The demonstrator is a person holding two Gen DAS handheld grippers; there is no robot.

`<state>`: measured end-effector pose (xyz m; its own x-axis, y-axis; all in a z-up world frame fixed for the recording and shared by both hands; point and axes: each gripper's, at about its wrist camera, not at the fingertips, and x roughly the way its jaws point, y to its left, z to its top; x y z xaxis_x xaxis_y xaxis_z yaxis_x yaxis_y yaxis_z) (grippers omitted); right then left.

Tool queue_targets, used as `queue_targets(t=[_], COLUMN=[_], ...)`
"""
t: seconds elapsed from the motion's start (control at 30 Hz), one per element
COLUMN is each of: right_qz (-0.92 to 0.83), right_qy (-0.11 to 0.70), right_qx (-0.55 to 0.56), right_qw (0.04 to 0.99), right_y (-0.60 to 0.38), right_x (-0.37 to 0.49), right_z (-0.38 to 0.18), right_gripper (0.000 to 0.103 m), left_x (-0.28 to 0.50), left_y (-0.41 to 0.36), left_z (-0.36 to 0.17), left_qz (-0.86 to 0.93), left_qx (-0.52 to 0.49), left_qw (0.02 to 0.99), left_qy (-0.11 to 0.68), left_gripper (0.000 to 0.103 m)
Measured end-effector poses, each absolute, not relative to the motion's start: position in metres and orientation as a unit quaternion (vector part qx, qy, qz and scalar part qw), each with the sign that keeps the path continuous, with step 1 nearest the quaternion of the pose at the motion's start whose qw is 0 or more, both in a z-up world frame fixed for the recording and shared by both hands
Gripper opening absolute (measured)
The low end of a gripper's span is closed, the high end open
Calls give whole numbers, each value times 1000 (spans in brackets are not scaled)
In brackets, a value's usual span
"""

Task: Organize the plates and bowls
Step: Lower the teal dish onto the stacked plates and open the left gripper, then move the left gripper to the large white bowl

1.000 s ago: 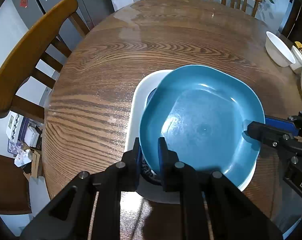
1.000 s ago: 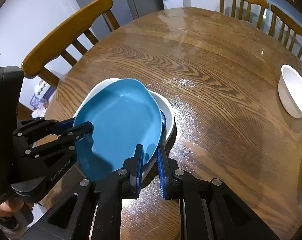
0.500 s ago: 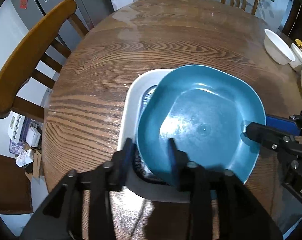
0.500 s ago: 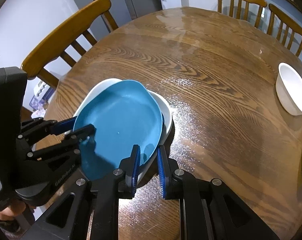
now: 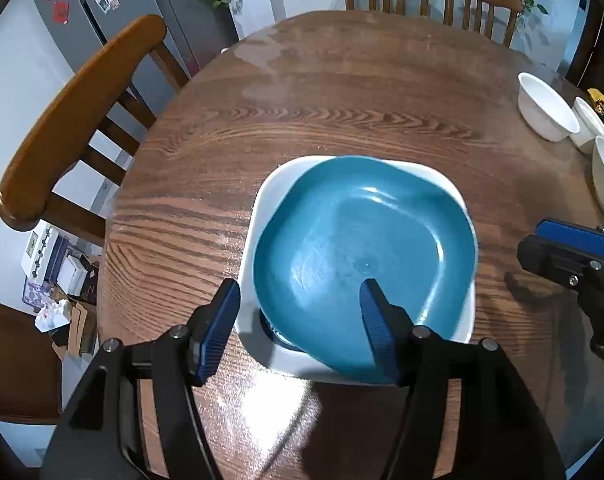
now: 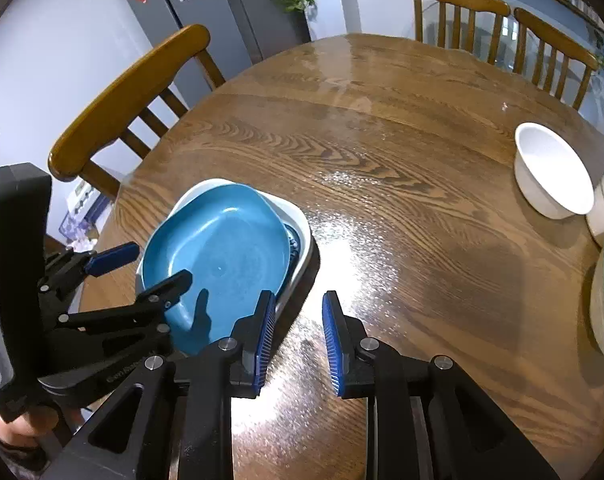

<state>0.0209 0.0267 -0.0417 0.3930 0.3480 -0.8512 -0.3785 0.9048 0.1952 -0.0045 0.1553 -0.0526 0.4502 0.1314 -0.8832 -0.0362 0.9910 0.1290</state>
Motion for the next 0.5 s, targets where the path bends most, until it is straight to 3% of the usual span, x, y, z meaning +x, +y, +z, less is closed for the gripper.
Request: queue_targets(t=[0.1,0.13,0.23,0.5], right_qz=[217,217,215,207], right_qy=[501,499,490,475], right_qx=[-10,-7,2,20], right_qw=[838,839,845,855], right_y=[18,15,5,-19], right_x=[15,13,6,-7], right_z=[-36,-34,-28,-16], right_gripper=[26,31,43,44], left_x=[-9,-12,-17,-29], left_y=[150,148,141,123], left_z=[-45,-41,-33,-20], left_qz=[50,51,48,37], left_qx=[46,47,50,53], left_qw=[857,860,865,873], left_qy=[511,506,496,484], left_gripper=[75,78,79,84])
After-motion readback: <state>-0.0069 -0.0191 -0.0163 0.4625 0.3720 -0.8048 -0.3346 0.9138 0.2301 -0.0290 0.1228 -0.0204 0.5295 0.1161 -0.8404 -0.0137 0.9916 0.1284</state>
